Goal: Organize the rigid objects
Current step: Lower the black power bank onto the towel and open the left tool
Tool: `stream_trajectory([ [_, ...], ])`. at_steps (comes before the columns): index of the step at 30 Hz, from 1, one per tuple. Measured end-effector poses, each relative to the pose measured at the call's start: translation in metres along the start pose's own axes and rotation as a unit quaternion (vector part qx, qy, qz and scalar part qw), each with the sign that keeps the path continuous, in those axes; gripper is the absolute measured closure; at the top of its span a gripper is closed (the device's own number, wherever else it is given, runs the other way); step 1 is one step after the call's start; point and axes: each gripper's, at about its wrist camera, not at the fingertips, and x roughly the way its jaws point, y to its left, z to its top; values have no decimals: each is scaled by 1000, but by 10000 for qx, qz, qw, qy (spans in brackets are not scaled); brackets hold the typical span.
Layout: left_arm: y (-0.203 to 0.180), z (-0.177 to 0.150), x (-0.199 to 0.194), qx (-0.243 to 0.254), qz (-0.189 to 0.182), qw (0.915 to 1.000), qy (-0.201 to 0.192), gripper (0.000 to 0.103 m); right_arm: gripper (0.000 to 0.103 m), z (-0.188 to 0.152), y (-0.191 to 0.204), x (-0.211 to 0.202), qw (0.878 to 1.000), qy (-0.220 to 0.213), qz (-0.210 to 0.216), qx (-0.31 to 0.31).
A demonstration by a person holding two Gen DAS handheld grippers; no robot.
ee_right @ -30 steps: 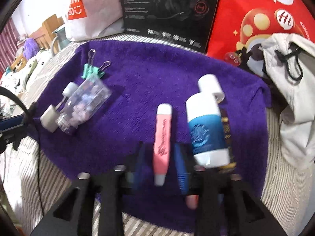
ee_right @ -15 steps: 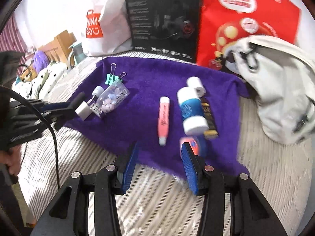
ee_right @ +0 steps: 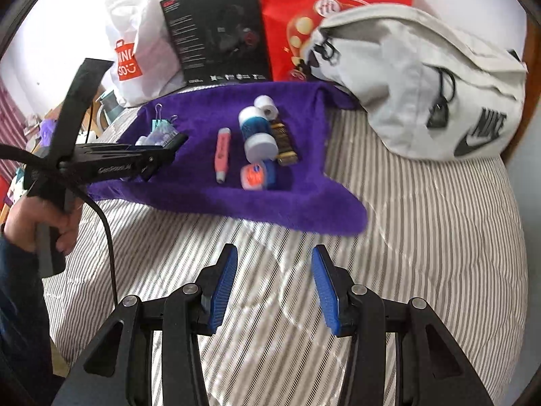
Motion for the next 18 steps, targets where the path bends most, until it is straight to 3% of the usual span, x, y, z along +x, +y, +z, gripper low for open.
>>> stream_trajectory([
  [18, -11, -1, 15, 245, 399, 9987, 182, 80, 58, -14, -6, -1, 9998, 41, 94, 195],
])
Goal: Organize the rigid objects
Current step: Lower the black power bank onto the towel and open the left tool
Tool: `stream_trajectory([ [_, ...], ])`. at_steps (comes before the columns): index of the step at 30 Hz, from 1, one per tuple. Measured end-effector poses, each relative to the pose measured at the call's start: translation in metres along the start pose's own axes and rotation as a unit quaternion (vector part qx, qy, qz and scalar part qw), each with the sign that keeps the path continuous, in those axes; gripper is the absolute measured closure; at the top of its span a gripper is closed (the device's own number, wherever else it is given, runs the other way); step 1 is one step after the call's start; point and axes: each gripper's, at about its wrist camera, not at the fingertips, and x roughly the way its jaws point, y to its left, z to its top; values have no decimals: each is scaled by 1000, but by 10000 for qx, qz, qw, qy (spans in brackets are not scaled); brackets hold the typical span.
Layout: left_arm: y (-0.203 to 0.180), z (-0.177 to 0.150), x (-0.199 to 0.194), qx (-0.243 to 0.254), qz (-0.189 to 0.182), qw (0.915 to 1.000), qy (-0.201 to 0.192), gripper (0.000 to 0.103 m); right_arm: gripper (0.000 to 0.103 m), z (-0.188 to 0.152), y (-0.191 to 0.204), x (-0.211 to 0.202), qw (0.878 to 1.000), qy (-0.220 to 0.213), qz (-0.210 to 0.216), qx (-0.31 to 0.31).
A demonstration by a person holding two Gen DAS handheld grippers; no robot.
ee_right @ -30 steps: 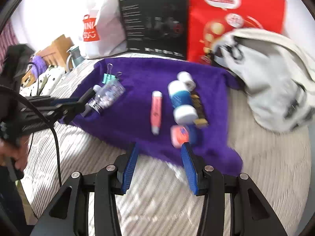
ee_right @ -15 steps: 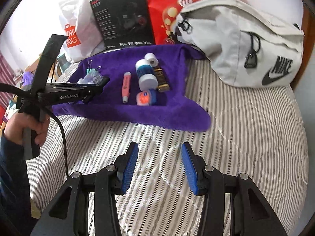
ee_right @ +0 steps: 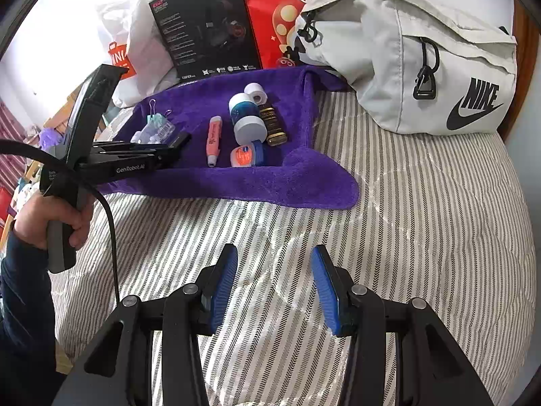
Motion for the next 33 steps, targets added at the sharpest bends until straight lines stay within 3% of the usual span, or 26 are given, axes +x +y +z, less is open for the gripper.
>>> stream_trajectory([
  [3, -3, 0, -1, 56, -20, 10000, 63, 74, 58, 0, 0, -3, 10000, -31, -8, 5],
  [8, -3, -3, -2, -30, -75, 9999, 98, 74, 58, -1, 1, -9, 10000, -70, -26, -19],
  [17, -13, -15, -41, 96, -78, 9997, -212, 74, 57, -2, 13, -19, 9998, -182, 7, 4],
  [29, 20, -78, -76, -499, -182, 9981, -324, 74, 57, 4, 47, -19, 9996, -266, -116, -60],
  [33, 32, -97, -80, -744, -174, 9966, -304, 74, 52, 5, 58, -17, 9988, -252, -403, -98],
])
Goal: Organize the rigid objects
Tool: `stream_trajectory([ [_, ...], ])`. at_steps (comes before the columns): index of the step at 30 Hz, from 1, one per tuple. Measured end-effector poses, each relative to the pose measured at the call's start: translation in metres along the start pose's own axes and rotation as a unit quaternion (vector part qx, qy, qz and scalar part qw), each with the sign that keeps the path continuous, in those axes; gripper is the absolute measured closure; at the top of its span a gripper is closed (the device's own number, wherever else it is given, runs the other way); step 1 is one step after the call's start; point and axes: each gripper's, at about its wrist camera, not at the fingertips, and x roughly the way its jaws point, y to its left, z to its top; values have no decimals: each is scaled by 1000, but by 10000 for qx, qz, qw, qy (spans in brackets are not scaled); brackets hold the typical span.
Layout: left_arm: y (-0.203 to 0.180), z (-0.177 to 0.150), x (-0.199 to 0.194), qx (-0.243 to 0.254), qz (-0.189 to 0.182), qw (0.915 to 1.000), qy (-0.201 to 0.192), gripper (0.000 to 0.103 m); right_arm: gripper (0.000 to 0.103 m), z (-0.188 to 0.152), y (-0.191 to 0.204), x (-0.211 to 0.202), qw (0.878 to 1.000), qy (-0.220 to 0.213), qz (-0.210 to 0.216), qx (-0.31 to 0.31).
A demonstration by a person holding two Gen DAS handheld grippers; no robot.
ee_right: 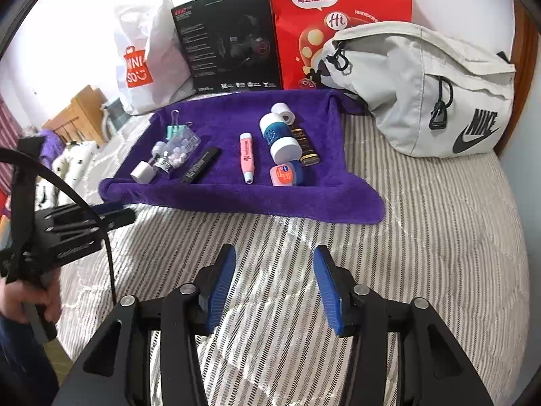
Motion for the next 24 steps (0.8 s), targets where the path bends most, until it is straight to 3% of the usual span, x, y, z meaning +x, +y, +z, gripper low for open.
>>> stream_trajectory([
  [3, 8, -12, -7, -147, 70, 9999, 26, 65, 48, -1, 10, -5, 9999, -24, -128, -40],
  [4, 10, -16, -12, -176, 75, 9998, -34, 56, 47, -1, 12, -7, 9999, -52, -149, -38],
  [5, 11, -20, -17, -206, 56, 9997, -98, 42, 41, -1, 15, -10, 9998, -94, -199, -27],
  [7, 13, -25, -29, -275, 72, 9993, -246, 29, 30, -1, 19, -16, 9994, -161, -295, 21],
  [9, 14, -29, -43, -359, 32, 9985, -413, 20, 12, -2, 24, -25, 9991, -236, -325, 147],
  [12, 16, -37, -64, -541, -128, 9961, -682, 0, 0, -7, 32, -40, 9985, -414, -289, 198],
  [18, 18, -55, -89, -801, -182, 9929, -857, 0, 0, -24, 46, -54, 9979, -444, -356, 319],
  [24, 18, -72, -111, -659, 238, 9925, -1006, 0, 0, -44, 55, -74, 9973, -516, -417, 320],
])
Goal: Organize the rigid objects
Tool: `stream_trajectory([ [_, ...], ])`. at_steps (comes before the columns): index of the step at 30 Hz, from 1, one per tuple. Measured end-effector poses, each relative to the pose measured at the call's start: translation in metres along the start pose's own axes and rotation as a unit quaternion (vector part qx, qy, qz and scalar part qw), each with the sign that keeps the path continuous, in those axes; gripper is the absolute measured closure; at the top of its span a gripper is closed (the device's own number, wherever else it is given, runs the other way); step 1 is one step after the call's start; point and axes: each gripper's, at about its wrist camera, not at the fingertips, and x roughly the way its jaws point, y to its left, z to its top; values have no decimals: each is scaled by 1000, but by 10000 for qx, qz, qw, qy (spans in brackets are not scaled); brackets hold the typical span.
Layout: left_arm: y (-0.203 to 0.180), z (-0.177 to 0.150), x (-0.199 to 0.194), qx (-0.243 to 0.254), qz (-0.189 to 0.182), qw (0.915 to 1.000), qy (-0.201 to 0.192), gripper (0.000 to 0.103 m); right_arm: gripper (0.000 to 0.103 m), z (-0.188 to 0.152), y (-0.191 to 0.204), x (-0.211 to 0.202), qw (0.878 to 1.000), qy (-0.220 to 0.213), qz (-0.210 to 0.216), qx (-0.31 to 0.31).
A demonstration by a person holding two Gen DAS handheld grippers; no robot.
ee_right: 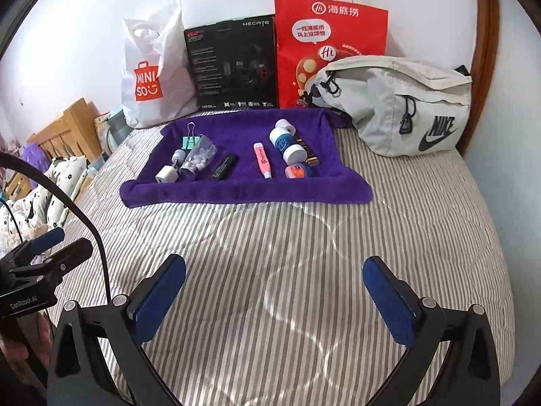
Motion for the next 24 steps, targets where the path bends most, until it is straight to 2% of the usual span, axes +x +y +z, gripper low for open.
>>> stream_trajectory([
  [10, 0, -8, -21, 2, 239, 9996, -131, 0, 0, -17, 0, -34, 9997, -195, -140, 22],
  [24, -12, -9, -35, 164, 398, 9989, -199, 0, 0, -24, -6, -41, 9996, -167, -207, 9],
])
